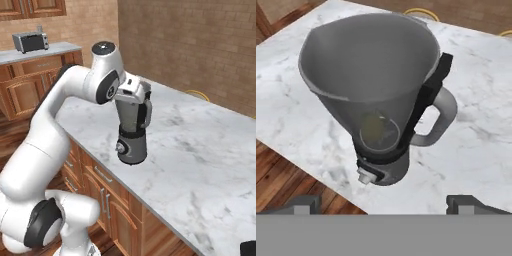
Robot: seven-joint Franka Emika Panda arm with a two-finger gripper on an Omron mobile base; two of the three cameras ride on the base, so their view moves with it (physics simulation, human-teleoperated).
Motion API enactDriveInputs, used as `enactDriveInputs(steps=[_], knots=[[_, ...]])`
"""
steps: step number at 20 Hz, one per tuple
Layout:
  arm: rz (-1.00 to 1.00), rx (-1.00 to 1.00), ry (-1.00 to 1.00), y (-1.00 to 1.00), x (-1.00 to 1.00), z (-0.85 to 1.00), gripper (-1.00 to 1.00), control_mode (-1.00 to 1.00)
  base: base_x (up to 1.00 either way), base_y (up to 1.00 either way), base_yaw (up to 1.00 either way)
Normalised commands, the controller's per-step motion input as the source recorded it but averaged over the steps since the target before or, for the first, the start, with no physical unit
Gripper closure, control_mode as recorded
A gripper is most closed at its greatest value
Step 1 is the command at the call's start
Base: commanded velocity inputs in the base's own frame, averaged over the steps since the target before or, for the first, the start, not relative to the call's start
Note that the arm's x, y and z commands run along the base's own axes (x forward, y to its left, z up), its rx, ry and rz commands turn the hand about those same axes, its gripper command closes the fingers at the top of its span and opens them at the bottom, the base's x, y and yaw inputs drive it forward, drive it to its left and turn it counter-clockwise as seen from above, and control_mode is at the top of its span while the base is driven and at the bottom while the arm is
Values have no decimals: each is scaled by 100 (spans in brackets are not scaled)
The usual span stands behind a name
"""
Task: Grab the lime and lemon from the fridge, place them in the blender, close the lid, and turn on the blender to create a marinade.
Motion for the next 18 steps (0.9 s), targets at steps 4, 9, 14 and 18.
enactDriveInputs(steps=[4, 9, 14, 18], knots=[[4, -5, 0, 43, -18, -21, -100, -100, 0, 0, 0], [1, -9, 0, 67, 0, -21, -100, -100, 0, 0, 0], [3, -6, 0, 40, -5, -10, -100, 100, -8, 4, 2], [0, 0, 0, 0, 0, 0, -100, 100, -75, 1, 6]])
